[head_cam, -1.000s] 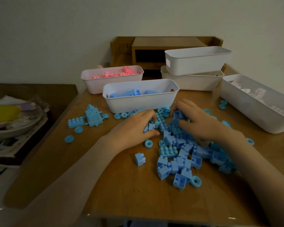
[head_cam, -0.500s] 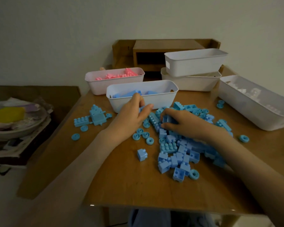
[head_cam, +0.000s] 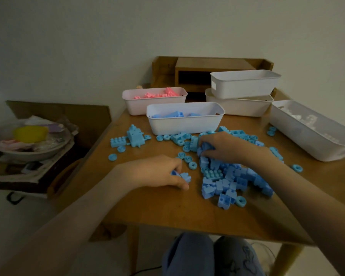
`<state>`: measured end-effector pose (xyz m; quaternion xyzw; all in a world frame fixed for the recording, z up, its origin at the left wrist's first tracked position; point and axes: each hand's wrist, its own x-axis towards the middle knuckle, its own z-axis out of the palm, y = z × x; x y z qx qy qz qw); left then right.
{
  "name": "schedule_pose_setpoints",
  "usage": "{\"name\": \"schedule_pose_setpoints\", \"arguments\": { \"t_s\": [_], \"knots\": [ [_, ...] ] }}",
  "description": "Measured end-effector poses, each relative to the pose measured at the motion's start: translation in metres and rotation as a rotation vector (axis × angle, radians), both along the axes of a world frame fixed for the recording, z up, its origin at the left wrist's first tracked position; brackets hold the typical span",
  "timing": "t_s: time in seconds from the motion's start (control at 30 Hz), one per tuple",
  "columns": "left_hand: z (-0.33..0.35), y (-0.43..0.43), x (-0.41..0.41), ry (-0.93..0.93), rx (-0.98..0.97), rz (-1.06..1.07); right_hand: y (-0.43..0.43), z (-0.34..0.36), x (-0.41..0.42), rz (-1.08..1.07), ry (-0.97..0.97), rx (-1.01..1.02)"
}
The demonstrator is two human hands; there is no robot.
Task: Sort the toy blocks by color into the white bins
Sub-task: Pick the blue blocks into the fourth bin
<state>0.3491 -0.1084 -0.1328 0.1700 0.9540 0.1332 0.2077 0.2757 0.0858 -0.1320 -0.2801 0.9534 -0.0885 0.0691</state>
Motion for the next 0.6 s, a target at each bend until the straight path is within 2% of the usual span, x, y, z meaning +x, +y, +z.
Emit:
{"name": "schedule_pose_setpoints", "arguments": {
  "t_s": [0.27,0.4,0.6],
  "knots": [
    [-0.004,-0.004,-0.008,0.168,0.024,-0.067,0.013,0.009,0.000,-0.032,0.045,-0.112],
    [0.002,-0.003,-0.019,0.320,0.382,0.080,0.017,0.016,-0.011,-0.059,0.134,-0.276],
    [0.028,-0.006,-0.070,0.635,0.446,0.212,0.006,0.030,-0.056,-0.128,0.276,-0.466]
  ]
}}
